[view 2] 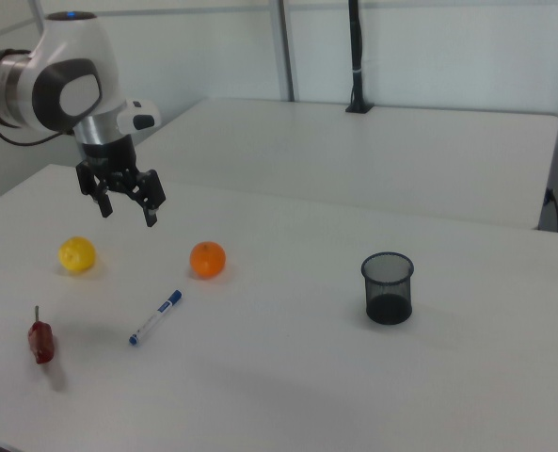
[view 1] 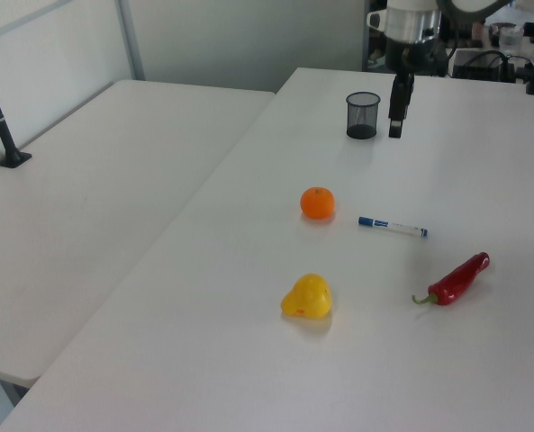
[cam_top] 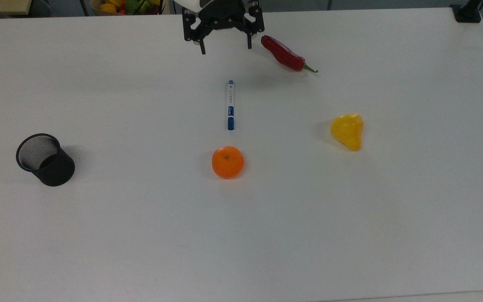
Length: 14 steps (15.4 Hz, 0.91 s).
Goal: Place marker
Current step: 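Move the open gripper down over the blue-capped white marker, then lower the gripper and close it around the marker's middle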
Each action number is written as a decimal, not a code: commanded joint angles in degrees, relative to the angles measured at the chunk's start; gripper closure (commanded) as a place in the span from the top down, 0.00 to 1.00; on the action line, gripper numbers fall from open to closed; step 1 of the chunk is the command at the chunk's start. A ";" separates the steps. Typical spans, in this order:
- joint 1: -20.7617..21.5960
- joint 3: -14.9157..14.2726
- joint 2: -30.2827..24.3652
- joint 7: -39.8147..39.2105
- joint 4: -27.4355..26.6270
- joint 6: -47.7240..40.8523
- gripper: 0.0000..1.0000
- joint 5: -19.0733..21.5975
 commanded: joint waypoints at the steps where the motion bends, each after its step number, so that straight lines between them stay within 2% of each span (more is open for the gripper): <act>1: 1.77 0.52 2.11 3.53 -2.08 4.44 1.00 -0.93; 4: 3.25 0.61 4.58 3.98 -4.35 8.13 1.00 -1.80; 8: 3.88 0.78 6.77 8.46 -6.91 12.97 1.00 -6.55; 9: 3.96 0.78 7.30 8.72 -7.09 13.06 0.95 -6.82; 12: 3.97 1.31 8.53 8.81 -7.79 13.24 0.92 -7.00; 14: 3.79 1.31 9.85 8.81 -8.31 14.72 0.83 -8.39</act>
